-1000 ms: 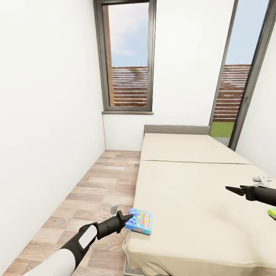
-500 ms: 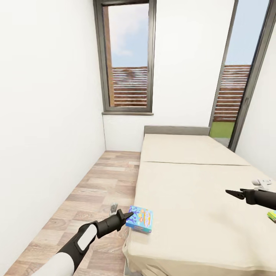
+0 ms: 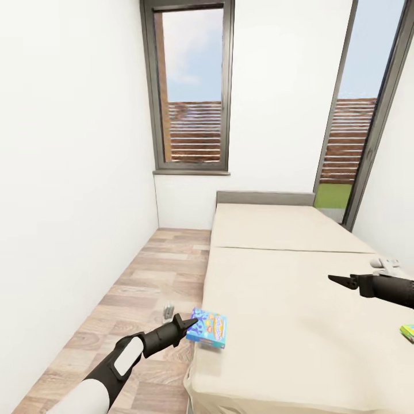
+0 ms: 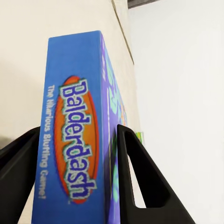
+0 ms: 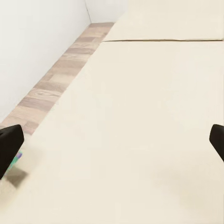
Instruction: Put all the toys in the child's room - the three board games (two on the bed and one on the table), the two jigsaw puzzles on the table, and the tennis ball on the table - inside the toy box on the table in the child's room.
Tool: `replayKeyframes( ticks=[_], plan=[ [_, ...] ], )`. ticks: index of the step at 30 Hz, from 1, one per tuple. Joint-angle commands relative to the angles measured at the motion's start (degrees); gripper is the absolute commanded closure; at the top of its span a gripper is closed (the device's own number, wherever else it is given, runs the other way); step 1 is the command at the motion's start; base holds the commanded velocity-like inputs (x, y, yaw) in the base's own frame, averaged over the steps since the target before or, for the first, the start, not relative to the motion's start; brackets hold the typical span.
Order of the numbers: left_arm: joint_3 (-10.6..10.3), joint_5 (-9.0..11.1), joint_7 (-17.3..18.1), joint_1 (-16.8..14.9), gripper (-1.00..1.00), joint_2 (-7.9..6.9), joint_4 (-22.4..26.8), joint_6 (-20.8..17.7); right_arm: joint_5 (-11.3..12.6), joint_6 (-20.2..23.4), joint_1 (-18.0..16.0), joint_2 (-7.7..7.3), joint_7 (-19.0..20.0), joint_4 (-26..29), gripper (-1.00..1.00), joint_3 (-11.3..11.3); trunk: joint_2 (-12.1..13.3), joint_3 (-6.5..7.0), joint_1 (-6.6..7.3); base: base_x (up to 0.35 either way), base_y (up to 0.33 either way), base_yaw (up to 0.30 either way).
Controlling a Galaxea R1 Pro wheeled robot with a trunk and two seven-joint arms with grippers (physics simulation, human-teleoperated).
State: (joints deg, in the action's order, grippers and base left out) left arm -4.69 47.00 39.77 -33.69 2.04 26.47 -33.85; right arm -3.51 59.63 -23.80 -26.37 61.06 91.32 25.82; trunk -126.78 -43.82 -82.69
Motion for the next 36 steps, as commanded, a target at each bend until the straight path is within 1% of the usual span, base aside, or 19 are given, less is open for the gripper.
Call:
replayKeyframes(
  ticks=[1, 2, 3, 4, 5, 6, 7, 9, 12, 16, 18, 20, 22, 25, 27, 28, 30, 36],
  plan=[
    [0.0, 0.5, 0.0, 0.3, 1.00, -0.43, -0.2, -0.4, -0.4, 0.4, 0.0, 0.60, 0.6, 0.4, -1.00, -0.1, 0.4, 0.12, 0.24, 0.000, 0.000, 0.000],
    [0.1, 0.5, 0.0, 0.5, 1.00, -0.73, -0.3, -0.4, -0.4, 0.4, 0.0, 0.85, 0.6, 0.6, -1.00, -0.3, 0.8, 0.30, 0.46, 0.000, 0.000, 0.000],
    [0.3, 1.0, 0.1, 1.4, 1.00, -1.87, -0.5, -0.4, -0.3, 0.4, 0.0, 1.33, 1.6, 0.9, -1.00, -0.9, 1.2, 0.48, 0.68, 0.000, 0.000, 0.000],
    [0.3, 1.4, 0.2, 1.7, 1.00, -2.20, -0.5, -0.4, -0.3, 0.4, 0.0, 1.44, 2.2, 1.0, -1.00, -1.1, 1.6, 0.66, 0.90, 0.000, 0.000, 0.000],
    [0.3, 2.5, 0.3, 2.3, 1.00, -2.71, -0.4, -0.4, -0.3, 0.4, 0.1, 1.57, 4.0, 1.1, -1.00, -1.4, 2.0, 0.84, 1.12, 0.000, 0.000, 0.000],
    [0.3, 3.2, 0.4, 2.6, 1.00, -2.91, -0.3, -0.4, -0.3, 0.4, 0.1, 1.57, 5.0, 1.1, -1.00, -1.5, 2.4, 1.02, 1.33, 0.000, 0.000, 0.000],
    [0.3, 4.2, 0.5, 3.1, 1.00, -3.18, -0.2, -0.3, -0.4, 0.4, 0.1, 1.61, 6.9, 1.1, -1.00, -1.6, 2.8, 1.20, 1.55, 0.000, 0.000, 0.000],
    [0.3, 5.1, 0.4, 3.5, 1.00, -3.40, 0.0, -0.2, -0.5, 0.4, 0.1, 1.72, 8.7, 1.1, -1.00, -2.0, 3.6, 1.56, 1.99, 0.000, 0.000, 0.000],
    [0.2, 5.8, 0.4, 3.8, 1.00, -3.54, 0.3, 0.0, -0.6, 0.4, 0.2, 1.81, 9.9, 1.1, -1.00, -3.1, 4.8, 2.10, 2.65, 0.000, 0.000, 0.000],
    [0.0, 6.0, 0.4, 4.0, 1.00, -3.61, 1.9, 0.2, -0.7, 0.4, 0.2, 1.91, 10.2, 1.1, -1.00, -3.9, 6.4, 2.81, 3.53, 0.000, 0.000, 0.093],
    [-0.1, 5.8, 0.3, 4.2, 1.00, -3.62, 2.8, 0.2, -1.2, 0.4, 0.2, 1.97, 10.2, 1.1, -1.00, -4.3, 7.2, 3.17, 3.97, 0.000, 0.000, 0.225],
    [-0.1, 5.7, 0.3, 4.7, 1.00, -3.62, 3.8, 0.2, -3.2, 0.4, 0.2, 2.02, 10.1, 1.1, -1.00, -5.4, 8.0, 3.53, 4.41, 0.000, 0.000, 0.263],
    [-0.3, 5.6, 0.2, 5.0, 1.00, -3.62, 4.9, 0.3, -4.4, 0.4, 0.2, 2.06, 10.2, 1.1, -1.00, -5.9, 8.8, 3.89, 4.85, 0.000, 0.000, 0.280],
    [-0.5, 5.3, -0.2, 5.6, 1.00, -3.61, 6.8, 0.3, -5.5, 0.4, 0.2, 2.10, 10.4, 1.1, -1.00, -6.3, 10.0, 4.43, 5.51, 0.000, 0.000, 0.246],
    [-0.6, 5.3, -0.4, 5.7, 1.00, -3.57, 7.0, 0.3, -5.6, 0.4, 0.2, 2.11, 10.5, 1.2, -1.00, -6.4, 10.8, 4.79, 5.95, 0.000, 0.000, 0.153],
    [-0.6, 5.2, -0.5, 5.8, 1.00, -3.54, 7.2, 0.4, -5.7, 0.4, 0.2, 3.17, 10.4, 1.2, -1.00, -6.4, 11.2, 4.97, 6.17, 0.000, 0.000, 0.292],
    [-0.6, 5.2, -0.5, 5.8, 1.00, -3.54, 7.2, 0.4, -5.7, 0.4, 0.2, 3.38, 10.3, 1.2, -1.00, -6.4, 12.0, 5.33, 6.61, 0.000, 0.000, 0.295],
    [-0.6, 5.3, -0.4, 5.8, 1.00, -3.54, 7.2, 0.4, -5.7, 0.4, 0.2, 3.42, 10.4, 1.2, -1.00, -6.4, 14.4, 6.41, 7.92, 0.000, 0.000, 0.297]
  ],
)
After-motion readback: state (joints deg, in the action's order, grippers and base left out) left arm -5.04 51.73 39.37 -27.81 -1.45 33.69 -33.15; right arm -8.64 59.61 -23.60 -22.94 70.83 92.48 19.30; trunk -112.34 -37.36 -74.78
